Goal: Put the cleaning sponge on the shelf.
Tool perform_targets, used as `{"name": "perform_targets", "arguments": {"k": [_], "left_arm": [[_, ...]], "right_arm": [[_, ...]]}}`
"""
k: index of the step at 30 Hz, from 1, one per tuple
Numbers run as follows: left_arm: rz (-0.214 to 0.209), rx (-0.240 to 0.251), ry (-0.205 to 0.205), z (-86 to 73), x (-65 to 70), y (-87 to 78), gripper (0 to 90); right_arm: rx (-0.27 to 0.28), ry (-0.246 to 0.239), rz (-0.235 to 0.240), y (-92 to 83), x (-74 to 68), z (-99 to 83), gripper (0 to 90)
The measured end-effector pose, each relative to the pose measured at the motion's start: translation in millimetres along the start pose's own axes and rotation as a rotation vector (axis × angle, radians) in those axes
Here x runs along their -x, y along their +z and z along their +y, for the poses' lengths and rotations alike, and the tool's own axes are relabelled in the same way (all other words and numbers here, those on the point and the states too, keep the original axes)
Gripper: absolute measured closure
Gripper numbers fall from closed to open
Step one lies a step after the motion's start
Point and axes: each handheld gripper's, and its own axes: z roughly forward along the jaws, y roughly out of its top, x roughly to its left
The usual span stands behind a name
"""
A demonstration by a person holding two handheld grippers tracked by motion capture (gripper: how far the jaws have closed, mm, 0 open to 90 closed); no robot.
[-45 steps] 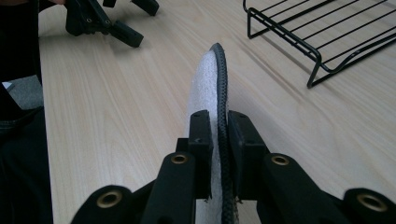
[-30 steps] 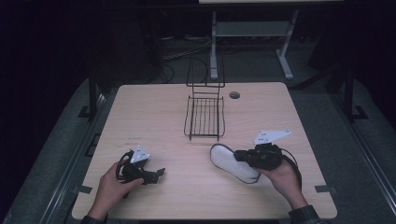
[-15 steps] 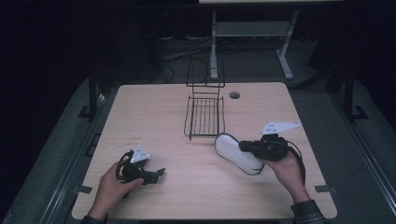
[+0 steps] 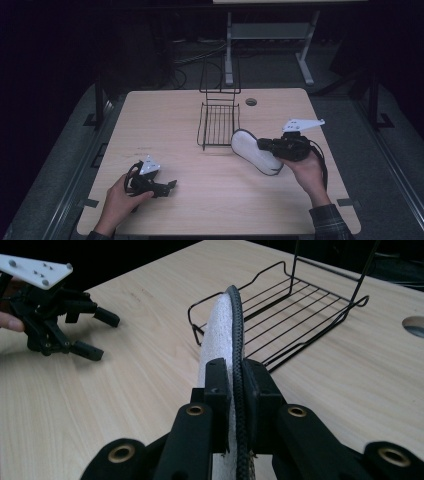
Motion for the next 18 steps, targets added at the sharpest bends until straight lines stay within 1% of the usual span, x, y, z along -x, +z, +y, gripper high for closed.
{"name": "perform_targets", "arguments": {"k": [8,18], "left_arm": [[0.000,-0.004,0.004,0.1,-0.3,-0.2,12.7],[0.000,-0.001,0.002,0.0,-0.1,-0.1,12.7]], "right_arm": [[0.028,0.004,-0.013,2.4,6.8,13.3,81.8],[0.053,0.010,-0.014,13.1,14.0,29.7,82.0]]}}
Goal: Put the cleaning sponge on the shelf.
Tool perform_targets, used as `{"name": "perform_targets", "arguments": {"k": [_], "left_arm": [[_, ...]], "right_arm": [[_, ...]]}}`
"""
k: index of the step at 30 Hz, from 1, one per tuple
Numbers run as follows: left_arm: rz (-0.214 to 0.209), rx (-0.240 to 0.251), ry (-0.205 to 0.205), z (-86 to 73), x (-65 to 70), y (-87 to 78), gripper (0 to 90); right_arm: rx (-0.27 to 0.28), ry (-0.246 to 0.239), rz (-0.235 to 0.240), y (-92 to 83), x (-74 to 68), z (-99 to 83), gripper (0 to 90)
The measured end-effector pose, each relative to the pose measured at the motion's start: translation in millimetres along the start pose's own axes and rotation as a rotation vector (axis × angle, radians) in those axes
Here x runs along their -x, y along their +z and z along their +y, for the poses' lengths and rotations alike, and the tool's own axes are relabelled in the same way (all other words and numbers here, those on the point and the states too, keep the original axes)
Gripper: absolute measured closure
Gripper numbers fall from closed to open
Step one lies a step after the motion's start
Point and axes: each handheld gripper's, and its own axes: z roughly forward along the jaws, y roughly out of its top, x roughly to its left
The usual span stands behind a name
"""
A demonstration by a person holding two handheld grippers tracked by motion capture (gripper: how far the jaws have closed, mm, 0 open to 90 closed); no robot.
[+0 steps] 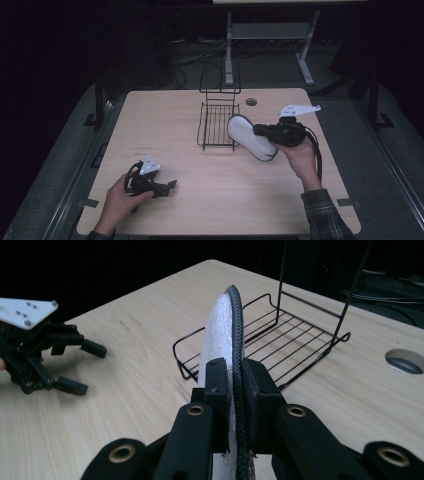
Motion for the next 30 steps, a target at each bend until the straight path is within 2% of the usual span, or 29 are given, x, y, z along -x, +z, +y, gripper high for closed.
{"name": "perform_targets", "arguments": {"k": [8,14,30], "left_arm": [[0.000,-0.002,0.003,0.0,-0.2,-0.2,12.7],[-0.001,-0.002,0.003,0.0,-0.2,-0.2,12.7],[-0.001,-0.003,0.001,0.0,0.0,-0.2,12.6]], "right_arm": [[0.017,0.013,0.001,12.5,5.3,12.1,82.0],[0.013,0.013,-0.005,24.8,8.3,23.8,82.0],[0.008,0.042,-0.012,58.4,20.2,41.6,82.0]]}}
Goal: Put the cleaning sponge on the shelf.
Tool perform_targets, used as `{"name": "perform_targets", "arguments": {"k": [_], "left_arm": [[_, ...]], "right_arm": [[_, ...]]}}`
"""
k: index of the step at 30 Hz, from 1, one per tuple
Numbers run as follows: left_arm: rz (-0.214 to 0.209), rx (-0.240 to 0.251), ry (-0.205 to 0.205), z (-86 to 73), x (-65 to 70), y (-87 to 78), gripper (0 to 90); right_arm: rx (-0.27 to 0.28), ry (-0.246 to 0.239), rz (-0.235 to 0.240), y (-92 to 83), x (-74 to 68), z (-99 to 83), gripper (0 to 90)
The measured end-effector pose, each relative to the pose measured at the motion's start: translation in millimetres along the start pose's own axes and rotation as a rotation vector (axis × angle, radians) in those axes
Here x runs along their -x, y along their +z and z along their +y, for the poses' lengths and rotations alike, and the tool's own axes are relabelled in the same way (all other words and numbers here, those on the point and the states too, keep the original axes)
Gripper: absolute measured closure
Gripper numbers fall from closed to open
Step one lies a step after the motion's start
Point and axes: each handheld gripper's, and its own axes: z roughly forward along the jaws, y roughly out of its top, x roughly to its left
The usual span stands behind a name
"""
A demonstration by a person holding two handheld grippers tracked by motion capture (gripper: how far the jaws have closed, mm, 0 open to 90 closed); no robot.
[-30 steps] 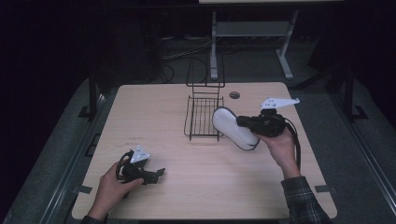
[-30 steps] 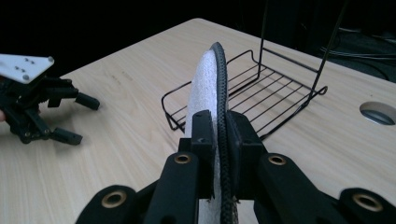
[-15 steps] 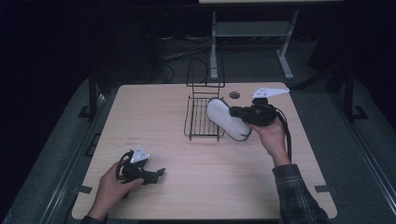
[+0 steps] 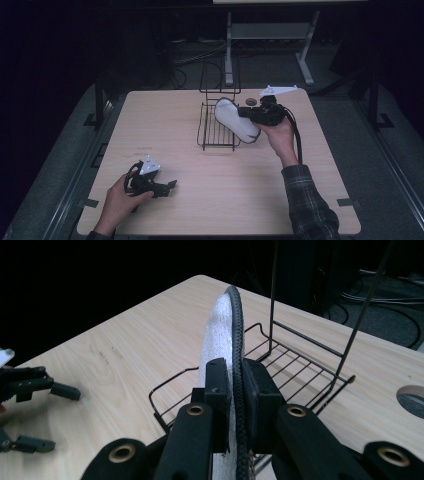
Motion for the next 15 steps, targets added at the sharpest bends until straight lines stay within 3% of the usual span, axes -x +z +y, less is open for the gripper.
{"name": "perform_targets", "arguments": {"k": [15], "left_arm": [[0.000,0.002,-0.002,0.0,0.1,0.2,12.7]], "right_arm": [[-0.034,0.030,0.011,47.5,8.7,11.6,82.0]]}}
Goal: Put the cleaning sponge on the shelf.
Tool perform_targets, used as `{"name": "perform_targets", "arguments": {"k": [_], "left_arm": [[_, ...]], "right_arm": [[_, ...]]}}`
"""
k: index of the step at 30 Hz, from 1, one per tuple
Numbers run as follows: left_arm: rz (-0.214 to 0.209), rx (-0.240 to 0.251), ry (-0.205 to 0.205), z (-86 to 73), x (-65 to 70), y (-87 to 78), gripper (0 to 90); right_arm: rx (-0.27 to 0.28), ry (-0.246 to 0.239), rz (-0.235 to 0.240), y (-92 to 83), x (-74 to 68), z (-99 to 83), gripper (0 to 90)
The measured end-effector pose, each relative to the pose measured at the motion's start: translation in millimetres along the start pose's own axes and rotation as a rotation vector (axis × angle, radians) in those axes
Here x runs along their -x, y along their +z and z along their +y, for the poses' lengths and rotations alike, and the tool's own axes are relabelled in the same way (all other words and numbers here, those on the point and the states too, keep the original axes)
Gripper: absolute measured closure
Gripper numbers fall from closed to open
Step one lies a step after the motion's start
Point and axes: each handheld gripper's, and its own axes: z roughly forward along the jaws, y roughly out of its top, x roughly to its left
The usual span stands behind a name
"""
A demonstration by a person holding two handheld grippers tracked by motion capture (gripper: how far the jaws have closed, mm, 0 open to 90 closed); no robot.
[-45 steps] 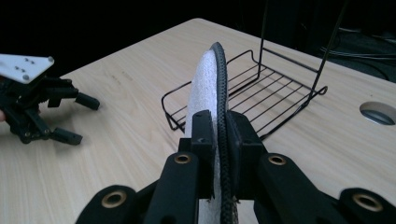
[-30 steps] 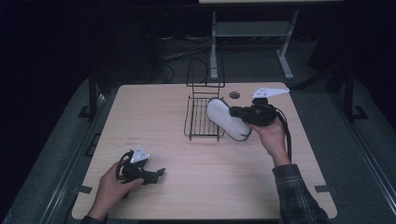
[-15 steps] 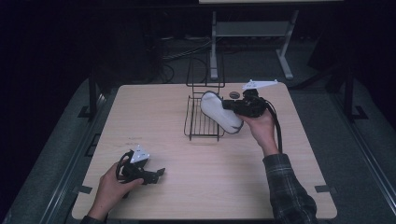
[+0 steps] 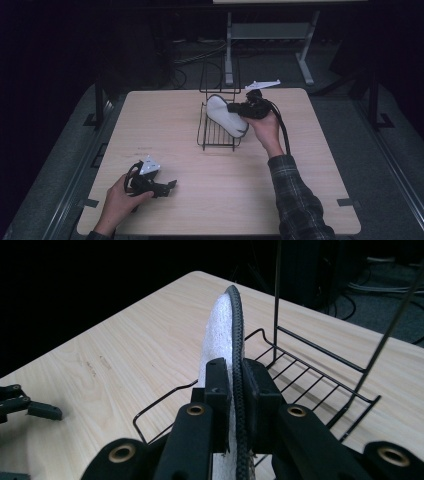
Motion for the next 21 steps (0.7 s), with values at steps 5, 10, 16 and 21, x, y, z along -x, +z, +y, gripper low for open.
{"name": "perform_targets", "arguments": {"k": [5,10,16,21], "left_arm": [[0.000,0.001,0.000,0.0,0.0,0.0,12.7],[0.000,-0.003,0.004,0.0,-0.3,-0.2,12.7],[0.001,-0.003,0.004,0.0,-0.3,-0.2,12.7],[0.000,-0.005,0.006,0.0,-0.4,-0.2,12.7]], "right_arm": [[-0.019,0.021,0.005,12.4,1.8,1.0,82.0],[-0.043,0.023,0.005,26.6,2.1,1.3,81.9],[-0.071,0.038,-0.003,38.6,6.0,-4.1,81.8],[-0.078,0.043,-0.027,42.9,11.7,-7.6,80.5]]}}
